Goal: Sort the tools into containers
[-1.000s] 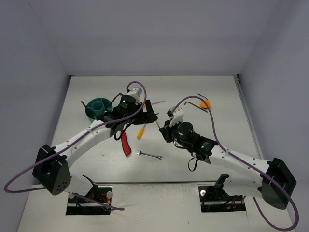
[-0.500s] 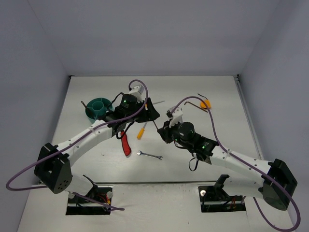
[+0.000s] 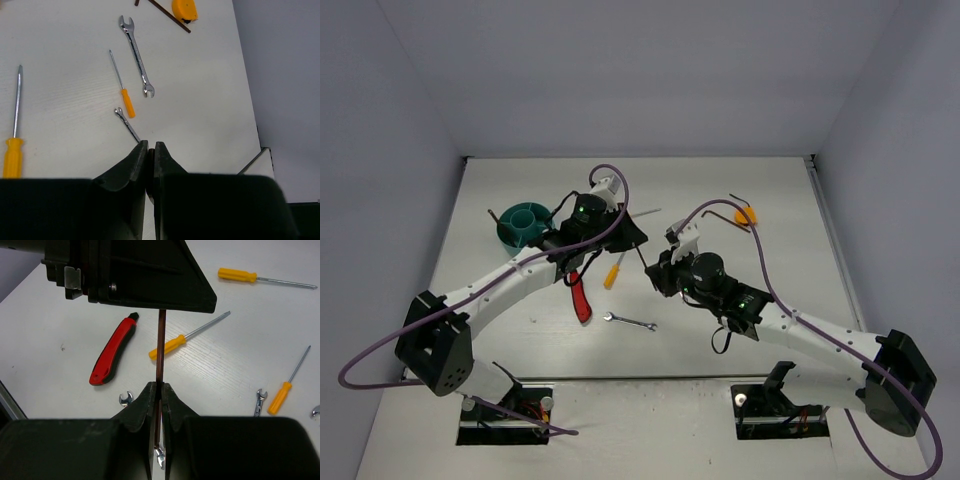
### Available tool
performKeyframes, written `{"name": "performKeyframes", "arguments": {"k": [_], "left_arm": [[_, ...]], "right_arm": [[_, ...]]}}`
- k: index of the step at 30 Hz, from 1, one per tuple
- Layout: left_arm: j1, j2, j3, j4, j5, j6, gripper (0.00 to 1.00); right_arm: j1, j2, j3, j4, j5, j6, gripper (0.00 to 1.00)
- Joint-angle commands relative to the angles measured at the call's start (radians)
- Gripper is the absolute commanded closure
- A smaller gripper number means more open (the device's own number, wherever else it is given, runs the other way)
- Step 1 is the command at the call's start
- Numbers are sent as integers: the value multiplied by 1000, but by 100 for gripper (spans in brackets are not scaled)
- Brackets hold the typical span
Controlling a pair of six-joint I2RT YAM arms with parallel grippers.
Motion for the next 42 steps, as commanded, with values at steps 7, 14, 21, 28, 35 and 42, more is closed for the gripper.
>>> {"name": "performKeyframes", "arguments": {"k": [7,14,21,28,35,42], "left_arm": [[-2,-83,24,-45,-93,25,100],[69,-225,90,-355,-381,99,100],[314,-318,138,-513,-564,164,100],[526,-195,263,-486,-695,251,100],[597,-37,358,-390,-746,298,100],[627,68,325,-288,-746,321,100]], "right_arm": [[-6,-35,0,81,30,-2,31],[-8,-70,-20,34,63,-15,23],[-10,-104,-54,19,77,-15,22],[-9,-143,-76,-6,73,-22,22],[-12,-189,-84,-53,97,-36,22],[-13,-230,-80,-106,123,-44,22]]}}
